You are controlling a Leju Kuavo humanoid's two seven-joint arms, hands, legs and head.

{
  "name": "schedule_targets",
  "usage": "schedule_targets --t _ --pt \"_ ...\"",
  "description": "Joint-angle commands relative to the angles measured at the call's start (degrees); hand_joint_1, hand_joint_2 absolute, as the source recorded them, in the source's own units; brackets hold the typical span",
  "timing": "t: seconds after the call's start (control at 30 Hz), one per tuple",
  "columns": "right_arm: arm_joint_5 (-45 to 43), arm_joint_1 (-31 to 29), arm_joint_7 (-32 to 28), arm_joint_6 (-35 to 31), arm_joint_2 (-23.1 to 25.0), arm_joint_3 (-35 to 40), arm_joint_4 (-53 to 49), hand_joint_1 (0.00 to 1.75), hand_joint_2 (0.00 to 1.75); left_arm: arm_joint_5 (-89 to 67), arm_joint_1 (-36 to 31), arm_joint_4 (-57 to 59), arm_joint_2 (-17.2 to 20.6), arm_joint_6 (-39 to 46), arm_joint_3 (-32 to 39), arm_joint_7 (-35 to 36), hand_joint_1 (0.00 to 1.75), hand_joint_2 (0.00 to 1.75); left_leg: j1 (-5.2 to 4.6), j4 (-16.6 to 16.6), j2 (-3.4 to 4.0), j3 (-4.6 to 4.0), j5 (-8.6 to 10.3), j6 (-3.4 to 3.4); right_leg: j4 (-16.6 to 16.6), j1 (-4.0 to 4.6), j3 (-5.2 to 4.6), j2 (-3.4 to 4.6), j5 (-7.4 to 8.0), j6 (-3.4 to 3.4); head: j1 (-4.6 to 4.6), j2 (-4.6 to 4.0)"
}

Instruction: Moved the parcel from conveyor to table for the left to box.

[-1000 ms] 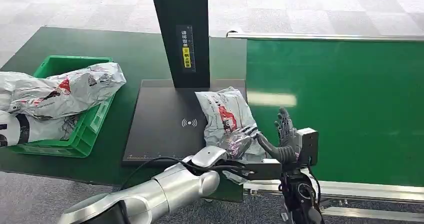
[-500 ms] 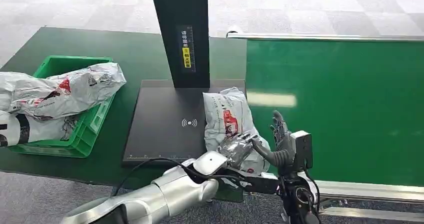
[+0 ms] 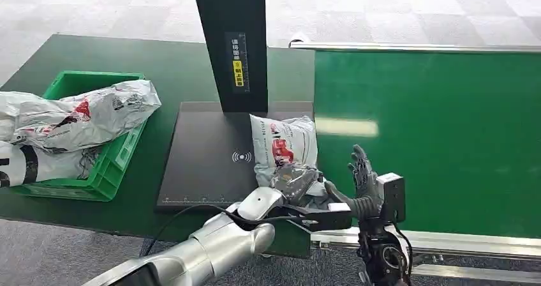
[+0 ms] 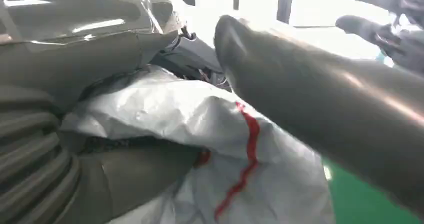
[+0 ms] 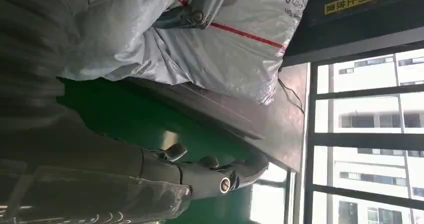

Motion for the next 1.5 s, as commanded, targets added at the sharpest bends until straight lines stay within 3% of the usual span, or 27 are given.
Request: schedule_targets --t 0.03,0.17,0.2,0.4,0.53,0.67,0.77,0.97,1.1,1.27,1.37,1.43,1.5 --pt "-0.71 -0.85 -0.48 0.23 0.06 -0.81 -0.03 0.0 1.75 -8.33 3.5 -3.06 0.24 7.11 17.44 -4.04 1.75 1.75 -0.04 -0.06 0.06 0.09 0.0 0.03 -0.05 -0.04 0.06 0.02 0.01 0.01 0.02 0.0" --pt "-1.17 -0.5 -0.83 -0.03 0.49 -0.52 -0.41 0.0 1.75 -9.68 4.92 -5.23 1.17 13.81 24.83 -7.39 1.75 1.75 -0.03 -0.03 0.07 0.05 -0.01 0.02 -0.02 -0.02 0.01 0.05 0.01 0.0 -0.02 0.0" --pt "-1.31 -0.98 -1.08 -0.1 0.51 -0.29 0.19 0.0 1.75 -7.71 5.57 -7.04 1.44 19.04 28.22 -10.99 1.75 1.75 -0.05 -0.05 0.09 0.1 -0.02 0.04 -0.03 -0.04 0.06 0.05 0.0 0.0 0.0 0.0" --pt "-2.45 -2.94 -2.45 -0.77 0.18 0.25 2.29 0.0 1.75 -4.76 7.25 -18.38 3.88 29.2 36.83 -21.68 1.75 1.75 -0.02 -0.03 0.21 0.03 -0.01 0.02 -0.01 -0.01 -0.03 0.17 0.04 -0.01 0.02 0.0" --pt "-3.48 -3.83 -2.89 -1.13 -0.49 0.5 3.67 0.0 1.75 -10.97 9.77 -27.28 2.71 29.2 46.16 -27.35 1.75 1.75 -0.02 0.0 0.22 -0.04 -0.02 0.03 0.0 -0.01 -0.09 0.19 0.05 0.01 -0.02 0.0" --pt "-3.56 -3.81 -2.98 -1.16 -0.55 0.48 3.81 0.0 1.75 -10.73 9.61 -27.15 2.87 29.2 46.13 -27.41 1.75 1.75 -0.01 -0.03 0.25 0.01 -0.04 0.04 -0.04 0.01 -0.02 0.21 0.05 0.01 0.0 -0.02" --pt "-4.15 -2.83 -3.79 -1.69 -0.98 0.8 3.9 0.0 1.75 -15.76 12.04 -34.09 0.14 29.2 55.08 -33.86 1.75 1.75 -0.02 -0.05 0.16 0.0 -0.01 0.02 -0.03 -0.01 -0.04 0.12 0.03 0.0 0.0 0.0" --pt "-5.22 -1.1 -5.62 -2.53 -2.3 0.43 3.6 0.0 1.75 -12.78 9.52 -41.54 0.78 29.2 65.31 -40.5 1.75 1.75 0.01 0.0 0.13 -0.06 -0.03 0.02 0.0 0.02 -0.09 0.1 0.01 0.0 0.0 0.0" --pt "-5.66 0.37 -5.91 -2.69 -2.65 -0.06 2.27 0.0 1.75 -14.31 7.07 -42.82 3.86 29.2 67.29 -38.77 1.75 1.75 0.01 -0.02 0.1 -0.05 -0.01 0.01 0.0 0.02 -0.09 0.06 0.01 -0.01 -0.02 0.0" --pt "-5.66 0.37 -5.91 -2.69 -2.65 -0.06 2.27 0.0 1.75 -14.31 7.07 -42.82 3.86 29.2 67.29 -38.77 1.75 1.75 0.0 -0.03 0.05 -0.05 0.0 0.02 -0.01 0.02 -0.07 0.01 0.0 0.01 0.0 0.0" --pt "-5.68 1.18 -5.9 -2.77 -1.93 -0.87 1.1 0.0 1.75 -22.93 5.83 -47.16 3.72 29.2 75.71 -38.46 1.75 1.75 0.0 0.0 0.08 -0.07 -0.02 0.03 0.0 0.02 -0.09 0.05 0.0 0.01 0.0 0.0" --pt "-5.67 2.0 -5.91 -2.79 -1.81 -1.24 0.5 0.0 1.75 -21.89 3.69 -45.1 6.56 29.2 78.89 -39.36 1.75 1.75 -0.01 0.0 0.19 -0.04 -0.04 0.01 0.03 0.01 -0.1 0.15 -0.01 -0.01 0.0 0.0" --pt "-5.65 3.22 -5.92 -2.81 -2.06 -1.81 -0.14 0.0 1.75 -27.6 -0.05 -45.67 8.49 29.2 88.44 -39.5 1.75 1.75 0.0 -0.01 0.16 -0.09 -0.01 -0.01 0.04 0.01 -0.13 0.12 0.01 -0.03 0.0 0.0"
